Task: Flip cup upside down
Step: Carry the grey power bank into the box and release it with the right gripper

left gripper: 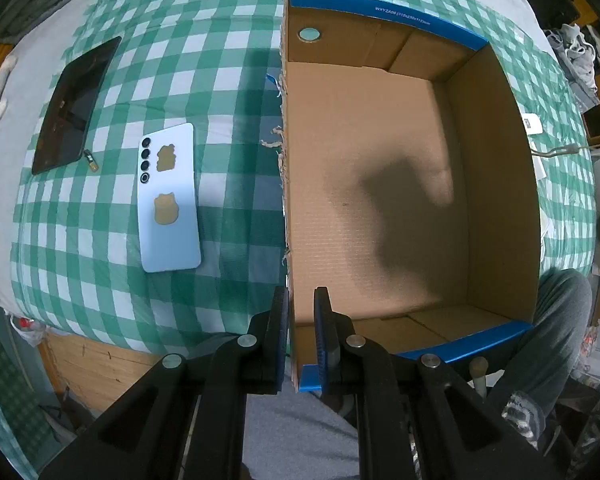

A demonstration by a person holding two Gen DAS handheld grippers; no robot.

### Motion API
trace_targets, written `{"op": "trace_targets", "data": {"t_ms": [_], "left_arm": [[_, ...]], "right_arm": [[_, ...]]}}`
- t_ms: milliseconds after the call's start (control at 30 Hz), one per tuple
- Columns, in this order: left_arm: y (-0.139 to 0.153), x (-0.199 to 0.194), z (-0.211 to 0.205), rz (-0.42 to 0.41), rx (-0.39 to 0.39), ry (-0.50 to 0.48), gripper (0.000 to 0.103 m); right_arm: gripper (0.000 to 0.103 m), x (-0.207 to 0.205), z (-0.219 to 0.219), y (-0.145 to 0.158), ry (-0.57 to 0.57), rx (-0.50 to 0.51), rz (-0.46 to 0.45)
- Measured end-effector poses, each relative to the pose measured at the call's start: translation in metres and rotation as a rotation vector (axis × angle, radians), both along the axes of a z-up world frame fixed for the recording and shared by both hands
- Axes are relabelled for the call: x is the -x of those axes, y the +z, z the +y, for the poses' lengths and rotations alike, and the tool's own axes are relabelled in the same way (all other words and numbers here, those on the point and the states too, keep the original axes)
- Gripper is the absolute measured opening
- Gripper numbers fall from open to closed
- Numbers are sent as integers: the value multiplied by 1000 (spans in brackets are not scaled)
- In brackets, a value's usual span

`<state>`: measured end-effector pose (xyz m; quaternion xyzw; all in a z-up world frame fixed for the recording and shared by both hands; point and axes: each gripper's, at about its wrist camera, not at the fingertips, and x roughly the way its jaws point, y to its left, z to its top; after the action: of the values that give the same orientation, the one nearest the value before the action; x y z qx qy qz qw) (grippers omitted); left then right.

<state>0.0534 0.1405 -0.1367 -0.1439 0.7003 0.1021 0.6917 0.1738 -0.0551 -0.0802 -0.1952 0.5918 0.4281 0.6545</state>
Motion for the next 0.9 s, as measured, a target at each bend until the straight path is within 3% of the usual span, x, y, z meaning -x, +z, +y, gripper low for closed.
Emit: {"op": "trace_targets", "data": {"t_ms": [467, 700, 900], "left_arm": [[-1, 1, -1, 18, -25, -21, 4], [-2, 1, -3, 20, -26, -25, 4], [-3, 3, -4, 19, -22, -24, 4]], "right_arm": [[38, 48, 53, -102, 65, 137, 69], [38, 56, 59, -128, 72, 170, 99], [38, 56, 63, -132, 70, 164, 96]]}}
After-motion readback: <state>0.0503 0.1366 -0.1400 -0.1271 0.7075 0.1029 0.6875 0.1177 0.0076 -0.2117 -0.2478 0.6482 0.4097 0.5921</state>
